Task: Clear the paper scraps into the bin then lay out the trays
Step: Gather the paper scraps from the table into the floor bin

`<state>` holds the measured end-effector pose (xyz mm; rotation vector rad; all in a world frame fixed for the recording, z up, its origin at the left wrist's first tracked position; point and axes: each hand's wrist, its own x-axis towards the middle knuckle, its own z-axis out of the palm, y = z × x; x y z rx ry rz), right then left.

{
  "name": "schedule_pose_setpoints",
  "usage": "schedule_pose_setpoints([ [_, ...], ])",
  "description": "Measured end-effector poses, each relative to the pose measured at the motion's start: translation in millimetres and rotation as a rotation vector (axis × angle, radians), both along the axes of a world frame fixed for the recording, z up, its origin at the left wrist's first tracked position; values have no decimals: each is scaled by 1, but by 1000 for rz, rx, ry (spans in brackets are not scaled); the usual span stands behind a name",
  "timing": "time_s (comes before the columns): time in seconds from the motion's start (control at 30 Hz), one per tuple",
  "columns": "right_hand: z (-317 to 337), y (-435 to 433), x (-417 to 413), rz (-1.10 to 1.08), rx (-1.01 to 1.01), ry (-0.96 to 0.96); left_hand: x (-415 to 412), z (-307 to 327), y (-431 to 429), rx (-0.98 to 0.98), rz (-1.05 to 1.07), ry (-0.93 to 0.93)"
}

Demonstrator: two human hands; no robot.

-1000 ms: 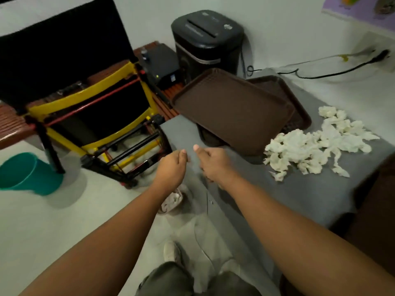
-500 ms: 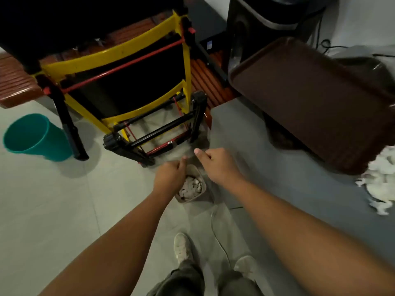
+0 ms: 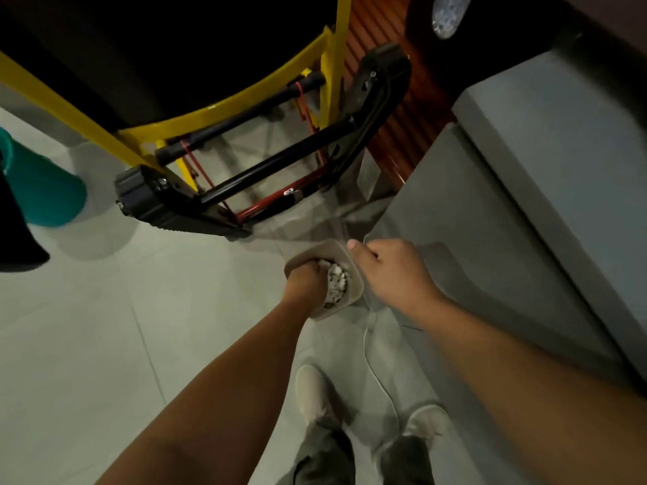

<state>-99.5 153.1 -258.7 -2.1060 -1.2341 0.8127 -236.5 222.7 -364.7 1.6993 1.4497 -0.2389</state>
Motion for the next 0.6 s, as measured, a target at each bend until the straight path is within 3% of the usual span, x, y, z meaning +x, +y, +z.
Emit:
schedule_pose_setpoints([
  [0.17, -40, 6, 0, -63, 19, 85, 4, -50, 8, -16, 91, -8],
  [0.33, -77, 9, 3, -61, 49, 104, 12, -87, 13, 24, 11, 66],
  [0.6, -124, 16, 7, -73, -31, 84, 15, -127, 20, -26, 34, 11],
])
